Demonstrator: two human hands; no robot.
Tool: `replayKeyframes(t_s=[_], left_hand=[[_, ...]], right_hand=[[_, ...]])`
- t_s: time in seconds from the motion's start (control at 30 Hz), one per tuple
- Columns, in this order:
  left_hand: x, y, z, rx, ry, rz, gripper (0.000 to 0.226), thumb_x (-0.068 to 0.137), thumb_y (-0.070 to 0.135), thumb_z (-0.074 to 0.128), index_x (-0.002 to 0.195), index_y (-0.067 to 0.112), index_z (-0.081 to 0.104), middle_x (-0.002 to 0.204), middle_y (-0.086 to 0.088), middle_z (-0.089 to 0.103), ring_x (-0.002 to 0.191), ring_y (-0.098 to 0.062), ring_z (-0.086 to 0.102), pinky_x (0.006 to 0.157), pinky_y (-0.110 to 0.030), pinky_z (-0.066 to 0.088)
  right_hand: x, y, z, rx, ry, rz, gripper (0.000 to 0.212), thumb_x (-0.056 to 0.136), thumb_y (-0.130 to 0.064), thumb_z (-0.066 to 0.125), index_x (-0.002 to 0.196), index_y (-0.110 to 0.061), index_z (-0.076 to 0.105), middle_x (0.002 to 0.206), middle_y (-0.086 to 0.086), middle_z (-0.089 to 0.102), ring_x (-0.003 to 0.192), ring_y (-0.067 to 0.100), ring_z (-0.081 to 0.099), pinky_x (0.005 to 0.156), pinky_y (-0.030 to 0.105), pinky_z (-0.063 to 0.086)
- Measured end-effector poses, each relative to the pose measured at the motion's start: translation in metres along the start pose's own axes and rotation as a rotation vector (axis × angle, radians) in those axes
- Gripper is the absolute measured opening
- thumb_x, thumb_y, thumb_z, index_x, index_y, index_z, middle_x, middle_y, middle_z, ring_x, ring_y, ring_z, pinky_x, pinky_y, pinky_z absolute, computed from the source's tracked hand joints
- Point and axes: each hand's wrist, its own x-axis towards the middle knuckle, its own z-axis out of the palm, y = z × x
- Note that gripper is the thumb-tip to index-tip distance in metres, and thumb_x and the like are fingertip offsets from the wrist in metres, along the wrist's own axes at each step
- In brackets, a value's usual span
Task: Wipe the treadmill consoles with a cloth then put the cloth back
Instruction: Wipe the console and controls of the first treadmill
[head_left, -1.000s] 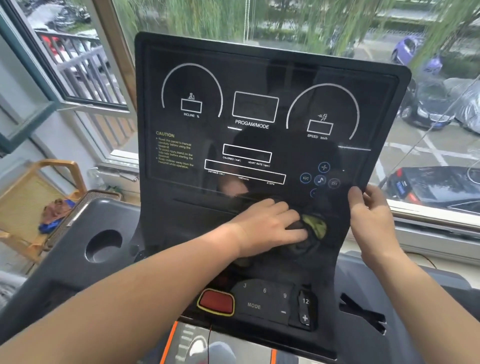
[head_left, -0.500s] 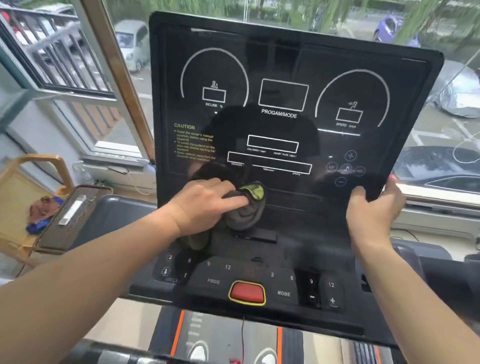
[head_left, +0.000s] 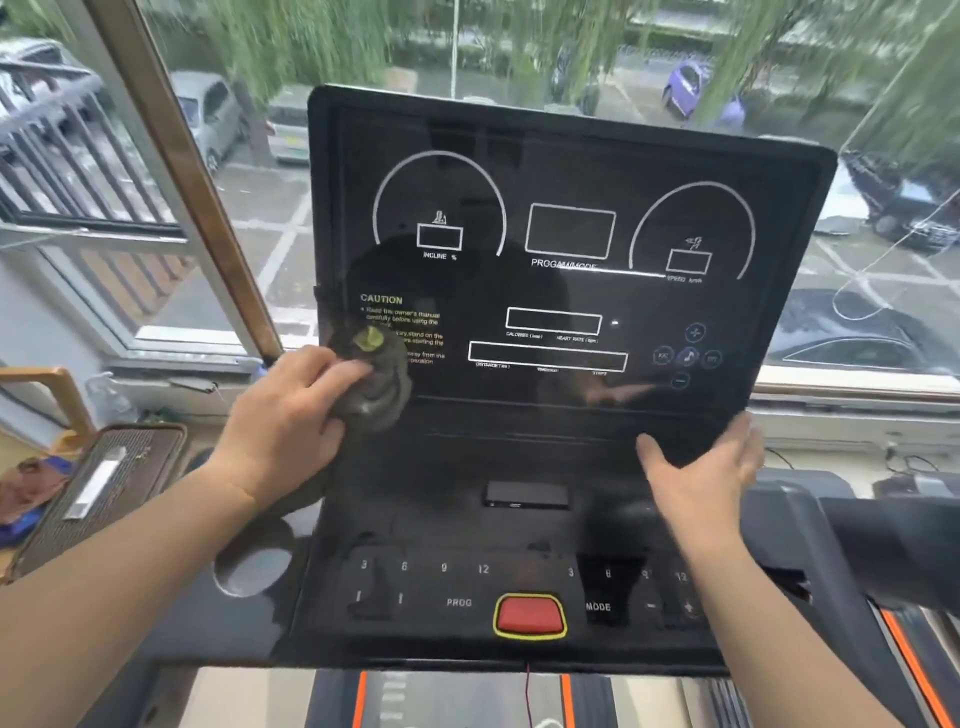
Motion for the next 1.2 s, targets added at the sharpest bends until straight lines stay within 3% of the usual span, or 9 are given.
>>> replayKeyframes(t_s=[0.07,0.17,0.33,0.43,0.53,0.67,0.8,1.07,1.2], left_hand=[[0.025,0.016,0.003,0.038,0.014,0.097,0.052,0.075,0.006,0.056,0.125,0.012,0.068,0.114,-0.02,0.058,0.092,-0.044,0.059,0.068,-0.053,0.058],[0.059,0.049,0.018,0.117,-0.007,0.395,0.046,0.083,0.004,0.055,0.125,0.019,0.067,0.115,-0.018,0.061,0.086,-0.038,0.057,0.063,-0.047,0.055],[0.103,0.108,0.041,0.192,-0.031,0.713,0.042,0.09,0.0,0.054,0.125,0.02,0.065,0.119,-0.013,0.064,0.09,-0.032,0.058,0.071,-0.044,0.049],[0.125,0.15,0.052,0.244,0.006,0.828,0.038,0.097,0.003,0.043,0.123,0.019,0.066,0.141,-0.012,0.058,0.12,-0.035,0.059,0.1,-0.053,0.047],[0.145,0.184,0.069,0.302,0.0,0.927,0.042,0.102,0.008,0.031,0.123,0.018,0.066,0.162,-0.012,0.041,0.152,-0.037,0.035,0.126,-0.063,0.014],[0.152,0.202,0.085,0.188,-0.081,0.972,0.04,0.104,0.011,0.035,0.121,0.012,0.07,0.152,-0.012,0.056,0.147,-0.035,0.044,0.123,-0.055,0.029],[0.133,0.18,0.076,0.03,-0.046,0.963,0.034,0.105,0.003,0.041,0.112,0.009,0.074,0.131,-0.009,0.07,0.134,-0.028,0.058,0.121,-0.045,0.034],[0.101,0.074,0.023,0.224,-0.092,0.835,0.038,0.101,0.013,0.043,0.131,0.019,0.066,0.144,-0.008,0.061,0.124,-0.032,0.062,0.109,-0.05,0.04],[0.109,0.094,0.029,0.267,-0.045,0.784,0.04,0.098,0.012,0.043,0.13,0.016,0.068,0.143,-0.012,0.062,0.126,-0.034,0.062,0.114,-0.053,0.036]], right_hand=[[0.011,0.001,-0.009,0.058,-0.022,0.028,0.112,0.083,-0.051,0.078,0.166,-0.02,0.008,0.175,0.004,0.009,0.161,0.026,0.008,0.13,0.046,0.013],[0.023,0.013,-0.017,0.1,-0.036,0.053,0.105,0.067,-0.063,0.071,0.157,-0.032,0.027,0.162,0.0,0.041,0.149,0.025,0.042,0.122,0.052,0.035],[0.018,0.009,-0.028,0.067,-0.056,-0.016,0.081,0.089,-0.032,0.074,0.158,-0.03,0.031,0.162,0.0,0.036,0.146,0.025,0.043,0.121,0.05,0.038],[0.022,0.019,-0.03,0.046,-0.063,-0.039,0.085,0.09,-0.029,0.074,0.16,-0.031,0.027,0.161,0.0,0.034,0.146,0.024,0.042,0.121,0.05,0.037],[0.025,0.022,-0.031,0.069,-0.091,-0.033,0.085,0.089,-0.031,0.074,0.16,-0.033,0.027,0.16,-0.002,0.036,0.146,0.022,0.043,0.121,0.05,0.039],[0.033,0.033,-0.034,0.085,-0.084,-0.041,0.083,0.074,-0.048,0.068,0.151,-0.042,0.036,0.151,-0.007,0.051,0.137,0.019,0.054,0.114,0.051,0.046],[0.032,0.034,-0.036,0.099,-0.091,-0.051,0.08,0.082,-0.035,0.072,0.153,-0.041,0.035,0.153,-0.008,0.049,0.14,0.017,0.051,0.117,0.049,0.043],[0.045,0.042,-0.039,0.241,-0.026,0.031,0.048,0.097,-0.022,0.068,0.136,-0.044,0.048,0.134,-0.012,0.061,0.122,0.009,0.057,0.098,0.029,0.04],[0.05,0.041,-0.041,0.214,0.015,0.04,0.038,0.095,-0.031,0.07,0.123,-0.049,0.051,0.118,-0.016,0.066,0.118,0.013,0.064,0.106,0.04,0.05]])
